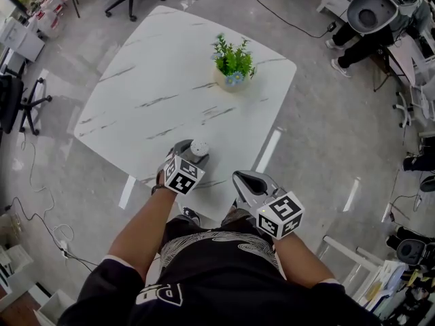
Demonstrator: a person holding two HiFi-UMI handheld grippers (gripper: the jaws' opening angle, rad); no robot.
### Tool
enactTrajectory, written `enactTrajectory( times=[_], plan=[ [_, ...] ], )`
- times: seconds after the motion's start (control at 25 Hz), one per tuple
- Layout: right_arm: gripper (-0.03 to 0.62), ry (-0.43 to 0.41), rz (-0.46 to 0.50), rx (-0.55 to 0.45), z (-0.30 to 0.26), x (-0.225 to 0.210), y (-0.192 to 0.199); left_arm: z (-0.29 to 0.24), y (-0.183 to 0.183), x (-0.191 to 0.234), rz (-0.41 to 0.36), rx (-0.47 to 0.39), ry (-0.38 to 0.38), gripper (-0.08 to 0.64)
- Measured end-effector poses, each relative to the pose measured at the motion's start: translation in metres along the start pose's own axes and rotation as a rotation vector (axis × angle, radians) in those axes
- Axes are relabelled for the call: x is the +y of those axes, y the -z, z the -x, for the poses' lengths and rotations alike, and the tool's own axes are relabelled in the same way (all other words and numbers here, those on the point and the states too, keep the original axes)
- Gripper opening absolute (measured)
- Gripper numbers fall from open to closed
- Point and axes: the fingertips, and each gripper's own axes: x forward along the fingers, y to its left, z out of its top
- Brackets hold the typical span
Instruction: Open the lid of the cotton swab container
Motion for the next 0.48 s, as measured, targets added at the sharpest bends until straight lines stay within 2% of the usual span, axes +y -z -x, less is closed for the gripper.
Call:
enactTrajectory(
  times=[0.48],
  plan=[
    [0.000,0.000,0.006,0.004,-0.0008,-0.0016,-0.0007,-0.0005,0.0007,0.0000,0.003,-0.004,0.012,0.310]
  ],
)
